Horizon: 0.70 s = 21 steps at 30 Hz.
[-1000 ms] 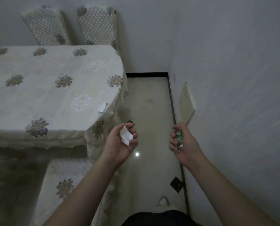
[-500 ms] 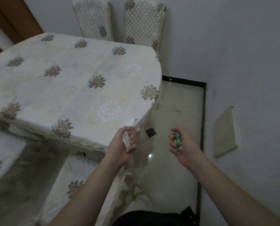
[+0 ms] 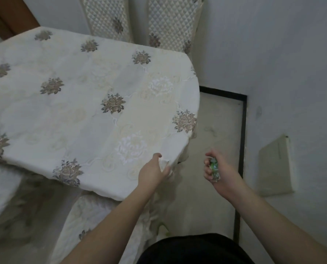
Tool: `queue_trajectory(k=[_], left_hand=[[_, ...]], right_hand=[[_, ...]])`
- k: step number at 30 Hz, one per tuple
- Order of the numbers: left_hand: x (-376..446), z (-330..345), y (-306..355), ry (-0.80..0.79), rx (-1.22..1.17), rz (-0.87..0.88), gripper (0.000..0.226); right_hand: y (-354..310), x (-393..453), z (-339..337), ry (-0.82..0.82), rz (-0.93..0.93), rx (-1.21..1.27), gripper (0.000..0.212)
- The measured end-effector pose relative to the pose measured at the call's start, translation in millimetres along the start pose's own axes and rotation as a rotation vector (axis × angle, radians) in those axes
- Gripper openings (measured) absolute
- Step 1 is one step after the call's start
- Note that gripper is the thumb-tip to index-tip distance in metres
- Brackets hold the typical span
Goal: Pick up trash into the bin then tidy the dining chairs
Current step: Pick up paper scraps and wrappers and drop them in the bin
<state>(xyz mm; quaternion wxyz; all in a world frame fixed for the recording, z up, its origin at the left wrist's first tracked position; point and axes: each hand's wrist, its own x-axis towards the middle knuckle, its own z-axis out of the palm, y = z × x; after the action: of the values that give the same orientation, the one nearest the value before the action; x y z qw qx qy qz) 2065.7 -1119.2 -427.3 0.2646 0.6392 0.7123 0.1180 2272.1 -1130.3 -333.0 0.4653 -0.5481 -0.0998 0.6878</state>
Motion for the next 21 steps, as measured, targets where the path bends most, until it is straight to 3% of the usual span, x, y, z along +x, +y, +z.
queue_trajectory(k=[3,8,14,18,21], left_hand=[[11,17,-11,0.009,0.057,0.032,0.051],[30,27,-11,-0.007,0.12,-0.01,0.031],[50,22,30,0.092,0.062,-0.202,0.034],[84,5,96,0.058,-0.286,-0.268,0.039],[110,-3,150,-0.034,-0.831,-0.419,0.038]], right_hand=[[-10,22,-5,0.018,0.019,-0.009,0.019],[-35,62,-15,-0.011,0.079,-0.033,0.015],[-94,98,-21,-0.111,0.099,-0.032,0.015],[-137,117,-32,-0.171,0.104,-0.005,0.017],[-167,132,-44,-0.176,0.087,0.011,0.017]])
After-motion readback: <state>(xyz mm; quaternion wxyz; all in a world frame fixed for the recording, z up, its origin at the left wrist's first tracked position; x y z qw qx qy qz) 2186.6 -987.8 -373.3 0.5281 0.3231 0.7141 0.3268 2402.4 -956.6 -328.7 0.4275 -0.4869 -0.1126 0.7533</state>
